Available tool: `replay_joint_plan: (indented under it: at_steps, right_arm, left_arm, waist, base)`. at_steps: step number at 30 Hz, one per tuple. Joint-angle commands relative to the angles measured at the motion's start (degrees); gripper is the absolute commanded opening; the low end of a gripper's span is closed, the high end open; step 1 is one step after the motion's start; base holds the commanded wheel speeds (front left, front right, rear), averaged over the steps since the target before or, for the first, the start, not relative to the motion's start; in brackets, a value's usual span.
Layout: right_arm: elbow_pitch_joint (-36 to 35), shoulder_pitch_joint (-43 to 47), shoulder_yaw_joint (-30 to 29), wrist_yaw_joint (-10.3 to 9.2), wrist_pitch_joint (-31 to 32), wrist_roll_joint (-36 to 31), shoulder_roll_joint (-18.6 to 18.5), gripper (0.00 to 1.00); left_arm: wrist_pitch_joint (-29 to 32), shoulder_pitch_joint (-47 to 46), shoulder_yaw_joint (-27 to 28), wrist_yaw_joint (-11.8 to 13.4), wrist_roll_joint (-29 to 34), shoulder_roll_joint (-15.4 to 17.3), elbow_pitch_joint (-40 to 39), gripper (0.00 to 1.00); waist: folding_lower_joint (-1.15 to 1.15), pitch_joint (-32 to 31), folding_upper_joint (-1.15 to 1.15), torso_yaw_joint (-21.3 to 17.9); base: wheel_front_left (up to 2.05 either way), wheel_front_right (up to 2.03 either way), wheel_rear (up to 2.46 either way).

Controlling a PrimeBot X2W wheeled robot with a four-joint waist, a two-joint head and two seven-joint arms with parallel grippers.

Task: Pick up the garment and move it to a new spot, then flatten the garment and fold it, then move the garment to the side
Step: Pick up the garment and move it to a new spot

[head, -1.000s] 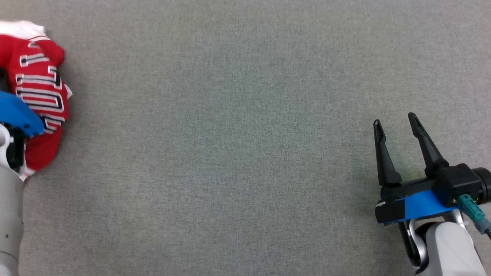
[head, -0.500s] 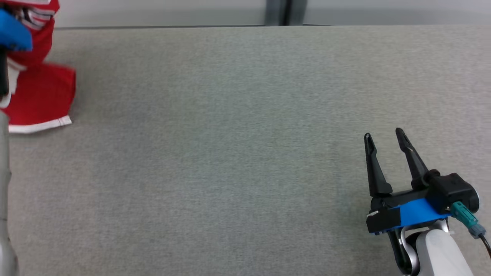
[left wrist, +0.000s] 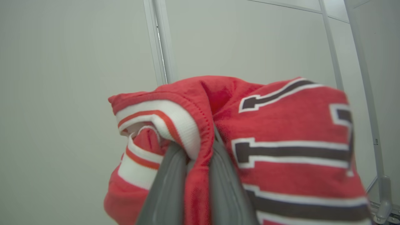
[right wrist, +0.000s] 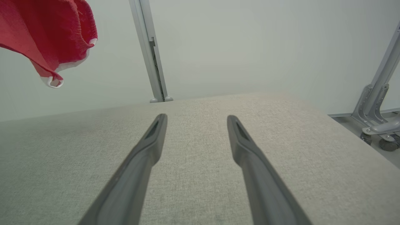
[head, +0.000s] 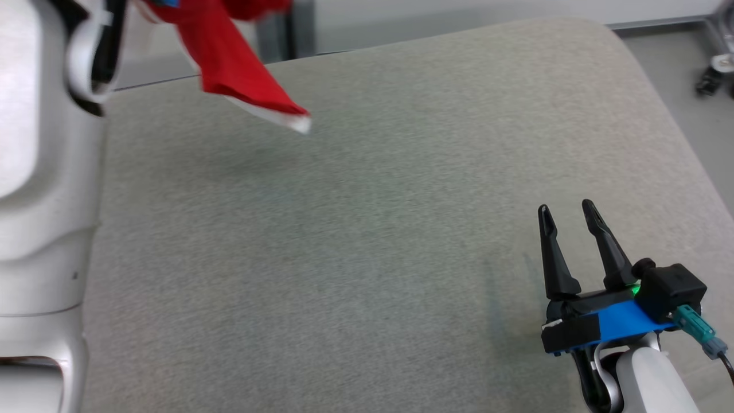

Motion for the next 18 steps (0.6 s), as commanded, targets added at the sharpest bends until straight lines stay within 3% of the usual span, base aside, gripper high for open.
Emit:
replay_joint_plan:
  at_steps: [1, 9, 18]
  right_arm:
    - [-0.3, 0.6, 0.0, 0.01, -0.3, 0.7, -0.2, 1.00]
    - [-0.8, 1.0, 0.0, 0.01, -0.3, 1.9, -0.2, 1.00]
    - [-0.2, 1.3, 0.6, 0.01, -0.3, 2.1, -0.2, 1.00]
  left_arm:
    - [0.4, -0.4, -0.6, -0.1, -0.4, -0.5, -0.3, 0.00]
    - [-0.3, 6.4, -5.5, -0.1, -2.1, -3.9, 2.2, 0.00]
    - [-3.9, 23.5, -8.8, 0.4, -5.2, -7.1, 8.8, 0.00]
  waist:
    - [0.00, -1.0, 0.01, -2.0]
    - [0.00, -0.7, 0.01, -3.9]
    - [0.00, -1.4, 0.01, -3.2]
  base:
    - [0.00, 0.00, 0.00]
    - [0.00, 0.00, 0.00]
    - [0.00, 0.00, 0.00]
